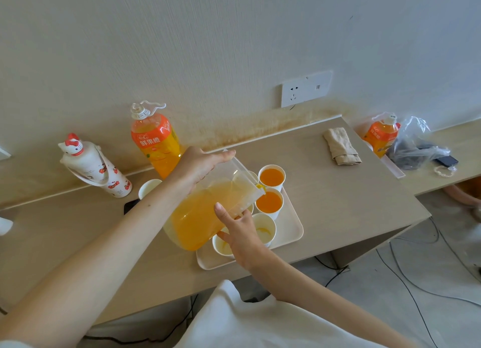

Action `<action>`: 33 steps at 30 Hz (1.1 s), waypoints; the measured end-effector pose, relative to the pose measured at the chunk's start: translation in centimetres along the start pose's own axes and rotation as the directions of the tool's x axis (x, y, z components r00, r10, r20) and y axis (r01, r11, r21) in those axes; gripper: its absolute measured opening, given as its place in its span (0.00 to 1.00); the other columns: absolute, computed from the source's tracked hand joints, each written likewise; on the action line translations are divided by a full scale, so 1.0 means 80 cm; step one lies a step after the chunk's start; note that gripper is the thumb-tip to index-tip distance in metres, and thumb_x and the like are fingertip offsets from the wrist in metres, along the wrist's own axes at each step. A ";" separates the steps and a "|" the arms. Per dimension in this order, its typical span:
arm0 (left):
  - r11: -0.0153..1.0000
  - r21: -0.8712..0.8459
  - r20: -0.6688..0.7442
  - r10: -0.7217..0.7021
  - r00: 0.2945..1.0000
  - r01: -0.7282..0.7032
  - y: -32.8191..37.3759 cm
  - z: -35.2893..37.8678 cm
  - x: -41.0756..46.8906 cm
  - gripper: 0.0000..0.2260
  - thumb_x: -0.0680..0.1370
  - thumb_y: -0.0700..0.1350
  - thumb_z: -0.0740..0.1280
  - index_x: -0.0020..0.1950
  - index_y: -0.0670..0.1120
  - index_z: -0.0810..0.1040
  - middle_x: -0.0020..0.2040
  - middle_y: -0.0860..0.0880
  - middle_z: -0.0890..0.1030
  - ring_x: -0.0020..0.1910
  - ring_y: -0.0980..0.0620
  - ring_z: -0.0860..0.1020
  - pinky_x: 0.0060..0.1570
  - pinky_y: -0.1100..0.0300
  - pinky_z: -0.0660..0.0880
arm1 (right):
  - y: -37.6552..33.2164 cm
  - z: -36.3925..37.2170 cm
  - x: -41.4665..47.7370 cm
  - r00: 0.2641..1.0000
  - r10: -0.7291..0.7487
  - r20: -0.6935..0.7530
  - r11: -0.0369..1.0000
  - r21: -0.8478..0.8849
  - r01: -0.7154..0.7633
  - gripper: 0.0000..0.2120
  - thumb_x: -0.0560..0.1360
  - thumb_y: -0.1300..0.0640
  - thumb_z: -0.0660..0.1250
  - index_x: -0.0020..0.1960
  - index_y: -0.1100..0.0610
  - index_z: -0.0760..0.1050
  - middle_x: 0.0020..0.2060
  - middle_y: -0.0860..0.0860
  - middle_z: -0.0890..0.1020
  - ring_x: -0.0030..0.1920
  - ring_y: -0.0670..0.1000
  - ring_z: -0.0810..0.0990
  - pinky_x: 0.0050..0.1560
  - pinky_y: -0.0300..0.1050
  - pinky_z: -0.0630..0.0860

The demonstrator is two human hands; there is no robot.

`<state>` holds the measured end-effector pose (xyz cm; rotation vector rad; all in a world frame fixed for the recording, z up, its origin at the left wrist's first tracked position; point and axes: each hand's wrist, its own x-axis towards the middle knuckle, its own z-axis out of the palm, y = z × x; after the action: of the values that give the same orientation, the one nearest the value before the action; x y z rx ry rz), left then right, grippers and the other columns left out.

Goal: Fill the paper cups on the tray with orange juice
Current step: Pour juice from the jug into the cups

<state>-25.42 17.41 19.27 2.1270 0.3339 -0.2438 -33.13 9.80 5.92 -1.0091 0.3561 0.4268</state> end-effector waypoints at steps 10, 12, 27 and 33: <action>1.000 -0.023 0.026 0.017 1.000 -0.017 -0.010 -0.002 0.013 0.27 0.70 0.60 0.74 0.24 0.49 0.61 0.19 0.54 0.60 0.20 0.55 0.58 0.27 0.59 0.58 | 0.002 -0.001 0.003 0.998 -0.060 -0.034 0.998 -0.019 0.059 0.49 0.57 0.41 0.78 0.71 0.52 0.61 0.61 0.48 0.78 0.59 0.48 0.77 0.61 0.49 0.73; 0.999 -0.039 0.026 0.026 0.999 -0.025 -0.011 -0.001 0.015 0.27 0.70 0.59 0.74 0.24 0.49 0.60 0.18 0.55 0.60 0.21 0.54 0.57 0.27 0.60 0.57 | 0.002 -0.001 0.005 0.997 -0.072 -0.038 0.997 -0.021 0.071 0.52 0.55 0.38 0.79 0.71 0.51 0.61 0.61 0.49 0.78 0.62 0.50 0.77 0.65 0.53 0.73; 0.993 -0.120 -0.019 -0.010 1.000 0.008 -0.021 -0.011 0.009 0.28 0.68 0.59 0.75 0.23 0.51 0.58 0.20 0.53 0.60 0.22 0.53 0.56 0.26 0.60 0.55 | 0.000 0.003 -0.006 0.991 -0.119 -0.059 0.990 -0.077 0.114 0.53 0.54 0.37 0.80 0.72 0.50 0.60 0.61 0.49 0.78 0.62 0.50 0.77 0.66 0.54 0.74; 0.990 -0.138 -0.002 0.014 1.000 -0.014 -0.044 -0.027 -0.004 0.28 0.67 0.60 0.75 0.23 0.51 0.58 0.21 0.52 0.60 0.23 0.52 0.57 0.28 0.58 0.56 | 0.012 0.010 -0.028 0.994 -0.089 -0.057 0.990 -0.117 0.082 0.47 0.57 0.41 0.78 0.70 0.51 0.62 0.61 0.47 0.78 0.61 0.49 0.77 0.63 0.49 0.74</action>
<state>-26.82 21.00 17.74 1.9924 0.3268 -0.2050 -35.46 10.55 6.69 -1.1470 0.3454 0.3421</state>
